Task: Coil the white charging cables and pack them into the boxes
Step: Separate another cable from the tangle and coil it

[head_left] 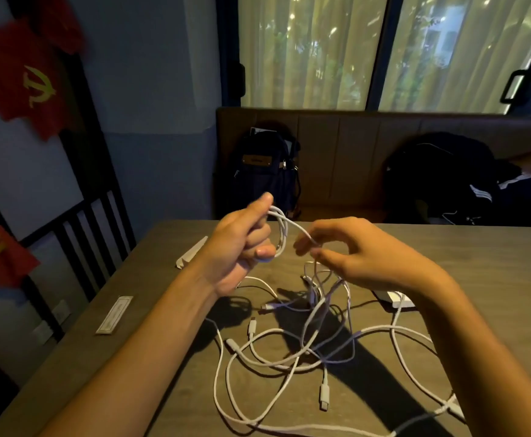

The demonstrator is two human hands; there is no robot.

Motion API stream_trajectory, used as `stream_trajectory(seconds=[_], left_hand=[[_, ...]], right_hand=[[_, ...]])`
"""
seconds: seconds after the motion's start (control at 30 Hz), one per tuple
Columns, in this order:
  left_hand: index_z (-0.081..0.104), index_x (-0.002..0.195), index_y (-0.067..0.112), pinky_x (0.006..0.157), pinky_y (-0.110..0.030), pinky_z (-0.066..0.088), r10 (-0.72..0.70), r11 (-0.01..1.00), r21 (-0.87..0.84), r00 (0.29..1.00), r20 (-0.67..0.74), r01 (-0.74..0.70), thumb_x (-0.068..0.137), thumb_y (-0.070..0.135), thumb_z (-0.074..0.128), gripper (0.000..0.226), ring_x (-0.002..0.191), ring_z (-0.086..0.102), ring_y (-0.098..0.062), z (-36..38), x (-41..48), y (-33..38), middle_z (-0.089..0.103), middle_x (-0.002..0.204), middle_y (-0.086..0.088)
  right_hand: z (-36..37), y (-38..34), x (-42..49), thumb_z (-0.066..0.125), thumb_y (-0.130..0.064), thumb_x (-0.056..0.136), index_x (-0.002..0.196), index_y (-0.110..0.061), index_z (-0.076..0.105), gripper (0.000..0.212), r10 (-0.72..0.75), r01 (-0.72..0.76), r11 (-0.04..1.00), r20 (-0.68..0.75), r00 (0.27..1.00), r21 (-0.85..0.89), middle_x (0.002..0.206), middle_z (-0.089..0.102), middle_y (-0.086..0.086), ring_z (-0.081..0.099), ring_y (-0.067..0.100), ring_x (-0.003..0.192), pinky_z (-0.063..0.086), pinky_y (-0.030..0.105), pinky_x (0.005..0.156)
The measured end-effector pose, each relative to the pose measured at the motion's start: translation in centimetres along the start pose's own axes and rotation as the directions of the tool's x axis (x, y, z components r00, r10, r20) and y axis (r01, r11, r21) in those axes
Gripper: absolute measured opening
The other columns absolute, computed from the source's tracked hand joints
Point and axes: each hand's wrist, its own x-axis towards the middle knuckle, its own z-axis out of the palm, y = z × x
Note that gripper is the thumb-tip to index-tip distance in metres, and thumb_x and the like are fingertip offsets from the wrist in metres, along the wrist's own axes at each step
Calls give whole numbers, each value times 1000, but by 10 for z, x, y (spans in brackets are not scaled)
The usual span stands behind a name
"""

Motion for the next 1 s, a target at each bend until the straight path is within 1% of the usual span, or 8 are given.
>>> stream_trajectory(seconds=[0.1, 0.2, 0.33, 0.53, 0.67, 0.73, 0.87, 1.0], left_hand=[[43, 56, 21, 50, -22, 29, -40, 971, -234, 999, 29, 45, 98, 41, 55, 48, 40, 25, -8, 4, -6, 8, 25, 45, 7], [52, 66, 16, 50, -19, 36, -8, 925, -370, 980, 197, 83, 104, 38, 46, 44, 40, 26, -7, 12, -12, 13, 32, 45, 7], [65, 122, 2, 70, -25, 53, 154, 868, -493, 917, 369, 52, 110, 33, 32, 46, 48, 40, -8, 26, -19, 21, 42, 55, 4], [37, 148, 16, 95, -29, 54, 444, 881, 81, 873, 202, -466, 109, 20, 30, 40, 98, 72, -15, 25, -22, 26, 73, 100, -1], [44, 146, 21, 80, -33, 58, 530, 107, 865, 764, 368, -490, 107, 19, 43, 38, 86, 71, -12, 2, -14, 14, 74, 111, -2], [56, 134, 16, 63, -37, 54, 453, -26, 931, 826, 334, -363, 106, 23, 44, 31, 66, 64, -9, -13, -10, 19, 74, 104, -6], [68, 114, 25, 54, -20, 44, 299, 241, 948, 945, 130, -207, 109, 28, 41, 27, 56, 55, -5, -32, -11, 29, 60, 61, 10], [70, 94, 9, 59, -23, 44, 64, 628, 746, 970, 234, -222, 105, 34, 39, 41, 52, 42, -4, -16, -11, 23, 44, 54, 9]], right_hand=[[6, 2, 7, 52, -32, 100, 106, -28, 69, 18, -65, 42, 994, -235, 970, -98, 93, 73, -16, 67, 0, 95, 28, 40, 121], [13, 2, 10, 53, -31, 100, 108, -21, 68, 20, -131, 96, 989, -356, 925, -114, 86, 70, -13, 67, 6, 81, 58, 37, 85], [24, -6, 10, 48, -23, 103, 112, -27, 63, 18, -194, 245, 966, -399, 896, 81, 75, 68, -8, 67, 11, 63, 56, 26, 61], [31, -47, 5, 51, -31, 104, 119, -25, 62, 19, -134, 205, 927, -235, 963, 314, 70, 70, 0, 63, 8, 53, 53, 25, 54], [23, -43, -1, 61, -31, 98, 103, -23, 70, 12, -50, 67, 977, -85, 995, 204, 64, 72, 0, 68, 4, 56, 54, 21, 59], [17, -31, 0, 64, -32, 95, 90, -24, 71, 12, 32, -6, 988, -167, 985, 153, 64, 71, -3, 69, 7, 57, 55, 27, 58], [-1, -10, 1, 61, -40, 94, 100, -29, 75, 19, -44, 65, 997, -371, 928, 46, 81, 70, -14, 65, 3, 78, 53, 25, 67], [-10, -5, -1, 60, -27, 97, 111, -27, 74, 20, -145, 206, 964, -316, 938, 169, 91, 71, -19, 66, 0, 92, 48, 13, 74]])
